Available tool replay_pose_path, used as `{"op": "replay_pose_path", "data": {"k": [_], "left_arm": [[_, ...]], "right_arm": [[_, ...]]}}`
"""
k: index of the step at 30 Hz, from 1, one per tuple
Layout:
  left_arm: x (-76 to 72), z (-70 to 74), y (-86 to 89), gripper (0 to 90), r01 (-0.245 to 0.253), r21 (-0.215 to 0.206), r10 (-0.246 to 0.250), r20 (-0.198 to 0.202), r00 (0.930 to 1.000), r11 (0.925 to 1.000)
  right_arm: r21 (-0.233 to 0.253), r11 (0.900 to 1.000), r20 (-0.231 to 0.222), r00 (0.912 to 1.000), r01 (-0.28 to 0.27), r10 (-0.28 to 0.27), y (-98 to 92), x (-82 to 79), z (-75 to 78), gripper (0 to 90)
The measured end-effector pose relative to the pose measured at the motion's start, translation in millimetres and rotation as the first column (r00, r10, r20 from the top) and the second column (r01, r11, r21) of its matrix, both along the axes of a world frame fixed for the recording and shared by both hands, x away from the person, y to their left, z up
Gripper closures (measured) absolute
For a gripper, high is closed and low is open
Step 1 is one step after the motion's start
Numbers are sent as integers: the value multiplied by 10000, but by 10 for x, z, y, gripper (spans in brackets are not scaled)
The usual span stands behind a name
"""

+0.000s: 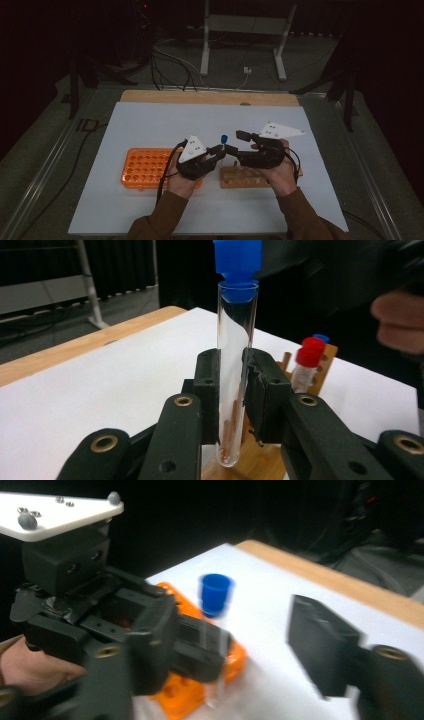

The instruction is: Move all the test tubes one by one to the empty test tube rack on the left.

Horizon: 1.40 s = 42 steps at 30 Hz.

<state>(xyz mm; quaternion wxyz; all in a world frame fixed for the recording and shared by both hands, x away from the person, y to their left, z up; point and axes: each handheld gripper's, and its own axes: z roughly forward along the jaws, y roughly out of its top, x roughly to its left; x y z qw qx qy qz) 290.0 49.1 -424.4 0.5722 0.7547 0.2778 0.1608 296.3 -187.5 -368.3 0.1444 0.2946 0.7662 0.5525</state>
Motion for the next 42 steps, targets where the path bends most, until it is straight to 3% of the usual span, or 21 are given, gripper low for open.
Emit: {"op": "replay_pose_path", "data": {"k": [2,4,7,12,25,32,42], "left_arm": [[-7,-42,81,775,-227,55,227,-43,9997,9997],[-12,-58,106,775,-283,80,284,-57,9996,9996],[-35,-102,188,775,-490,96,491,-117,9987,9988],[-71,-153,288,775,-743,63,744,-158,9971,9972],[-220,-331,441,774,-1059,226,1063,-198,9941,9941],[-288,-437,515,774,-1157,451,1175,-390,9923,9923],[-350,-576,553,773,-1067,1214,1162,-743,9904,9869]], "right_arm": [[-129,9989,282,9986,454,-451,-105,-28,0,212],[-168,9981,352,9977,590,-584,-150,-38,-11,185],[-623,9899,710,9899,1272,-1228,-351,-110,-99,89],[-583,9823,697,9823,1778,-1736,-554,-142,-193,24],[548,9587,349,9590,2792,-2813,-1044,-188,-315,1],[565,9541,381,9543,2941,-2964,-1120,-214,-327,1],[539,9510,315,9514,3043,-3062,-1189,-244,-363,1]]}}
